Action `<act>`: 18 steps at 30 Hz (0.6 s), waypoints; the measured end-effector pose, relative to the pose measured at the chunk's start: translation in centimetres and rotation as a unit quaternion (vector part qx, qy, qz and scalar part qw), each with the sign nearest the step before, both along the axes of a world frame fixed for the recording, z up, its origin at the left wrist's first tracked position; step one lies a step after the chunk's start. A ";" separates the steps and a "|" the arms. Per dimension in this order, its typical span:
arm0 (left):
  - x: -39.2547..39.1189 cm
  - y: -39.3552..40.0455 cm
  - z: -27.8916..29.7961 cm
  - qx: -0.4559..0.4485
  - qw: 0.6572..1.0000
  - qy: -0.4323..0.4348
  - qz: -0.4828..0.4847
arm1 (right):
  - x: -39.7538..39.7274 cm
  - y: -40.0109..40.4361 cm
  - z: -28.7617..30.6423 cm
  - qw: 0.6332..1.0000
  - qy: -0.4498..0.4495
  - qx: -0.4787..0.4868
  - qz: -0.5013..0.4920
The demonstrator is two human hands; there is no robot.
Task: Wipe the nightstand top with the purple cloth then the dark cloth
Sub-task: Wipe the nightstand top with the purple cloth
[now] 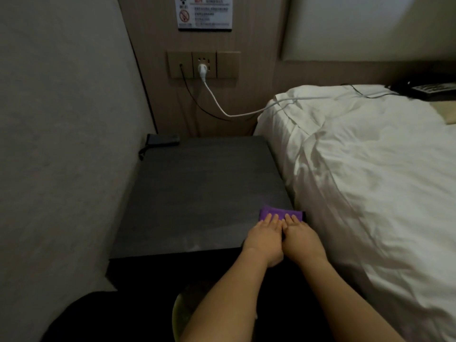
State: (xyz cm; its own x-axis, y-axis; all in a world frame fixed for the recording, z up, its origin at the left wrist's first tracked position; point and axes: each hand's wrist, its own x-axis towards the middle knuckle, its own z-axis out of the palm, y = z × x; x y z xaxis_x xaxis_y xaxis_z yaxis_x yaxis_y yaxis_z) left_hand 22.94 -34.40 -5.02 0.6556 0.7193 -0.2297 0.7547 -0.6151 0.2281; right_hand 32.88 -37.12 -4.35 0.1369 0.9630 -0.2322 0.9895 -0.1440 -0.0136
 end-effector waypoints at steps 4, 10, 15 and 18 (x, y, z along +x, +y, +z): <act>-0.1 0.6 -0.2 0.016 1.000 -0.001 0.000 | 0.1 0.8 -0.1 1.000 -0.009 -0.002 0.013; -0.9 4.2 -0.3 0.022 0.999 0.000 0.041 | -0.5 5.1 0.2 0.998 0.007 0.000 0.059; -0.8 8.1 -0.6 0.032 0.998 0.000 0.060 | -0.2 9.2 -0.2 0.997 0.007 0.016 0.069; 0.1 10.8 -0.7 0.035 0.998 -0.007 0.060 | 0.6 11.8 -0.3 0.998 0.001 0.021 0.066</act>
